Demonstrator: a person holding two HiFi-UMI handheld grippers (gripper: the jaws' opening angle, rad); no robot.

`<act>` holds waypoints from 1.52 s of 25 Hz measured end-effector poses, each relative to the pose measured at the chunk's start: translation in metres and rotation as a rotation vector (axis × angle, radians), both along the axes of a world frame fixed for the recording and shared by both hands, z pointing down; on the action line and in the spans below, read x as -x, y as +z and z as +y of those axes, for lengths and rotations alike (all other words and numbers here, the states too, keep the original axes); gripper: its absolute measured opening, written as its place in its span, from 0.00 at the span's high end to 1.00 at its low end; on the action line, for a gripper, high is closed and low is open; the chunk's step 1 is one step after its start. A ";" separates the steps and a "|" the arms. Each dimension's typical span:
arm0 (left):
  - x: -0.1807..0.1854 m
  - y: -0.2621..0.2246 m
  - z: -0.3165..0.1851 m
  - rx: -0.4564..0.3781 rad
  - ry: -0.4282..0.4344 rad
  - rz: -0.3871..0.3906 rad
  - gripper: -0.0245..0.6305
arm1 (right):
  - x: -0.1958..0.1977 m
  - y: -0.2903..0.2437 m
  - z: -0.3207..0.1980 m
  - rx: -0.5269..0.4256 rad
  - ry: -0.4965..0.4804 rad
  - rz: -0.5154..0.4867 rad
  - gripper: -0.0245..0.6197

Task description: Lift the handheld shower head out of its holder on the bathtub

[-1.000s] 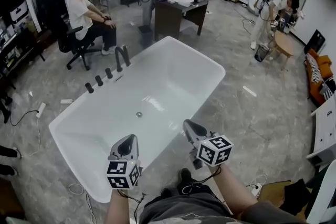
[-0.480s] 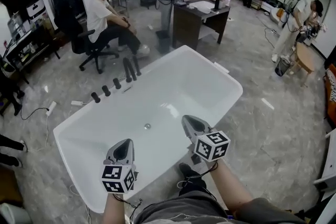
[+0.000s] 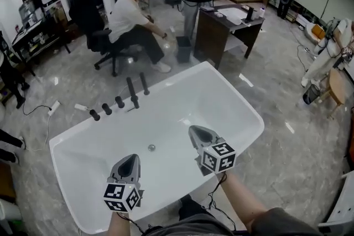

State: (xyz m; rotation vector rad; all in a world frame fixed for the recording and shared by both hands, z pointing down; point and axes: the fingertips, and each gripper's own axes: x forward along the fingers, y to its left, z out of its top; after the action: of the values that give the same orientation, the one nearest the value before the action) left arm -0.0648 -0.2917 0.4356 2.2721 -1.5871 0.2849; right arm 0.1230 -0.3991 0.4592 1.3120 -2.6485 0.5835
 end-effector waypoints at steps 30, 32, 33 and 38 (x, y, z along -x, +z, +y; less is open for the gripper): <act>0.086 0.154 -0.241 0.039 -0.298 -0.007 0.94 | 0.159 0.221 -0.328 -0.020 -0.209 0.153 0.69; 0.091 0.167 -0.252 0.047 -0.305 0.000 0.94 | 0.170 0.234 -0.343 -0.023 -0.207 0.165 0.65; 0.093 0.173 -0.257 0.050 -0.309 0.003 0.94 | 0.174 0.240 -0.351 -0.030 -0.201 0.173 0.64; 0.107 0.205 -0.281 0.080 -0.321 0.019 0.94 | 0.205 0.268 -0.386 -0.053 -0.211 0.226 0.62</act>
State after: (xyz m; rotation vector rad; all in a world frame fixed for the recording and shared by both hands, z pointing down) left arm -0.1720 -0.5723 0.6404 1.9175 -1.8607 0.2354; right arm -0.0825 -0.7856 0.7270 1.0240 -2.5842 0.3179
